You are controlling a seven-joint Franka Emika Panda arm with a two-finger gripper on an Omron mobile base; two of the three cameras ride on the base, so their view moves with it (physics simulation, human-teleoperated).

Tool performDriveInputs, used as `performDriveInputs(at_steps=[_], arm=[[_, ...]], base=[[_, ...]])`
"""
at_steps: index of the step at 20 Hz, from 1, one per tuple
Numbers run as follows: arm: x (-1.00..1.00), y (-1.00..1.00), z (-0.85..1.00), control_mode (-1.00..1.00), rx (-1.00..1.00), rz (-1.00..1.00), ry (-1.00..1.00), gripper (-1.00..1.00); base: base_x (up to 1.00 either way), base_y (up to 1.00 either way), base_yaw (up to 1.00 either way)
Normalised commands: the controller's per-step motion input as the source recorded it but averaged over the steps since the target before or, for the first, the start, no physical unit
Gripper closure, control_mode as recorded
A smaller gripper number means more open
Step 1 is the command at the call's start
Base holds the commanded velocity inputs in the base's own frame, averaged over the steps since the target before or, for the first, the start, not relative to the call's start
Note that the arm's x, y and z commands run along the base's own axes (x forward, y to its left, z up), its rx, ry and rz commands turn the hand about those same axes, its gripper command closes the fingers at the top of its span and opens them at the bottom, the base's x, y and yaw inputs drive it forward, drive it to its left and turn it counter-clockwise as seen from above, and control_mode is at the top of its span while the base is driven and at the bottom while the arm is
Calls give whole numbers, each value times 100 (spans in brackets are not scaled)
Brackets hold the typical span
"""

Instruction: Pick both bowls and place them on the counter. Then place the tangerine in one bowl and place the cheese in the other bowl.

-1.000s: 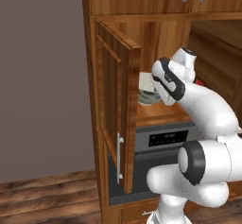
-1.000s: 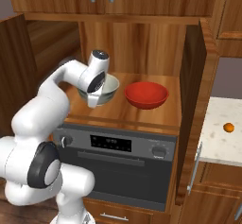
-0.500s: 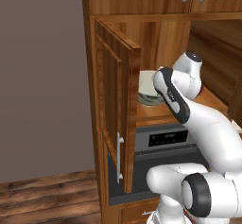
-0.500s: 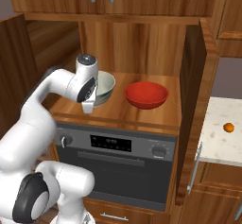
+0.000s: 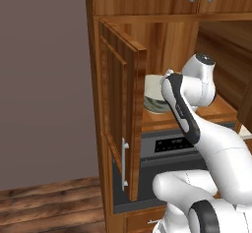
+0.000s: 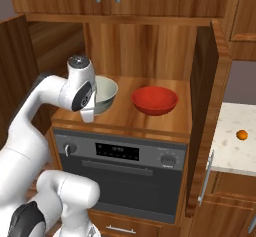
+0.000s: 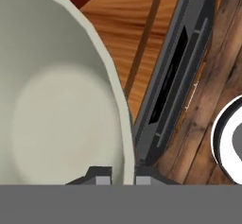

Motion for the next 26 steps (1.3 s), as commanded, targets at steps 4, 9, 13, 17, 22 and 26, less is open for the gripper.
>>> performDriveInputs(at_steps=[4,9,13,17,22,26], arm=[[-10,0,6,-100,-2,0,-2,100],[0,0,0,-100,0,0,0,100],[0,0,0,-100,0,0,0,100],[0,0,0,-100,0,0,0,100],[0,0,0,-100,0,0,0,100],[-1,0,0,-100,0,0,0,100]], base=[[0,0,0],[0,0,0],[0,0,0],[0,0,0],[0,0,0],[0,0,0]])
